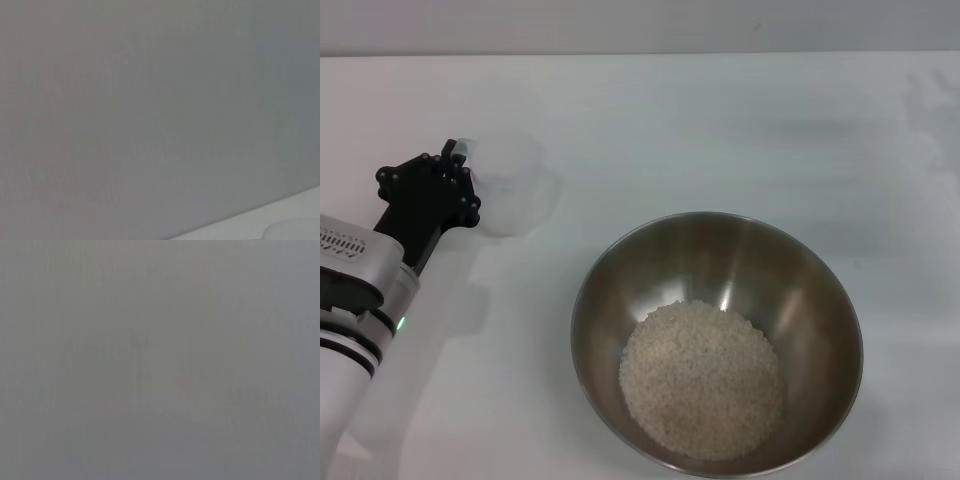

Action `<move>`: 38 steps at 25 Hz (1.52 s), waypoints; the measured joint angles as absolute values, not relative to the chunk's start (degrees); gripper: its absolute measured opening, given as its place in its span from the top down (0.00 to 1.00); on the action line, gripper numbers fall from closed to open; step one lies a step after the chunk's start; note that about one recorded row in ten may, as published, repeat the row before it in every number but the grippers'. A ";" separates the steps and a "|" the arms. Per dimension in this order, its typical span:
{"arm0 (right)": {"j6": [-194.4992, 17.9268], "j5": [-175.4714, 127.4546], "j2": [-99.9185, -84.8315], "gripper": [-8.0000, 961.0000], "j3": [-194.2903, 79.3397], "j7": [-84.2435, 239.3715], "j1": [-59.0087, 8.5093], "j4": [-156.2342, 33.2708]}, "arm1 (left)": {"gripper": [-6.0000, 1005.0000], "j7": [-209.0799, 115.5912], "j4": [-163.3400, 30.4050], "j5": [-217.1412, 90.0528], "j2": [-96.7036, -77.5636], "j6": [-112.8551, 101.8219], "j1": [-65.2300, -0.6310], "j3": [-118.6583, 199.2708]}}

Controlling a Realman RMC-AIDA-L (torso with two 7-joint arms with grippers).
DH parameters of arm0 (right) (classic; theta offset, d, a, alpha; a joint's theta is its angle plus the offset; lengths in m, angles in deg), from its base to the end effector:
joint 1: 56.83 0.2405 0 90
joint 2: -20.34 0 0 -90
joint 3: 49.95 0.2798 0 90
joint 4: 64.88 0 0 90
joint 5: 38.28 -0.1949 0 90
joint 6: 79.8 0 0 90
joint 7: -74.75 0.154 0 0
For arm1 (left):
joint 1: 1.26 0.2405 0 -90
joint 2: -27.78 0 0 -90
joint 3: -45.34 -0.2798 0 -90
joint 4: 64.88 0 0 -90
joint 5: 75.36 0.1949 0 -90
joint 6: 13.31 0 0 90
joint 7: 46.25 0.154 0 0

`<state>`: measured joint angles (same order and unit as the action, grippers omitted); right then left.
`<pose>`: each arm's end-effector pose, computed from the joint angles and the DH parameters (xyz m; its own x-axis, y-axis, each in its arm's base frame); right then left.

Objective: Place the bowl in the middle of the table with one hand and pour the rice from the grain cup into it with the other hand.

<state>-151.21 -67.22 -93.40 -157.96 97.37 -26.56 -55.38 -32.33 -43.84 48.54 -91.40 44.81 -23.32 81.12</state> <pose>0.3096 0.3890 0.0539 0.5644 0.2394 -0.7900 -0.7727 -0.1836 -0.6076 -0.3114 0.3267 -0.0719 0.8675 0.0027 0.4973 0.4780 -0.2810 -0.8322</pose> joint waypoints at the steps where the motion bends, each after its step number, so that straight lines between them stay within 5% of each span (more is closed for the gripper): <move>1: -151.25 -67.23 -93.43 0.62 -157.96 97.41 -26.68 -55.38 | 0.86 -32.40 -43.94 48.54 -91.40 44.42 -23.37 81.22; 21: -152.74 -67.38 -93.75 0.62 -157.94 98.11 -27.79 -55.39 | 0.84 -45.87 -47.55 49.19 -91.00 42.38 -23.40 81.28; 30: -152.14 -67.65 -93.75 0.62 -156.76 97.70 -27.50 -55.65 | 0.53 -50.77 -50.07 49.83 -90.74 49.54 -19.21 79.74; 38: -152.09 -67.63 -94.38 0.62 -156.22 97.61 -28.63 -56.11 | 0.45 -55.50 -49.26 49.83 -90.99 64.39 -14.03 79.53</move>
<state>-152.09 -67.63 -94.38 -156.22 97.61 -28.63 -56.11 -55.50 -49.26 49.83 -90.99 64.39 -14.03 79.53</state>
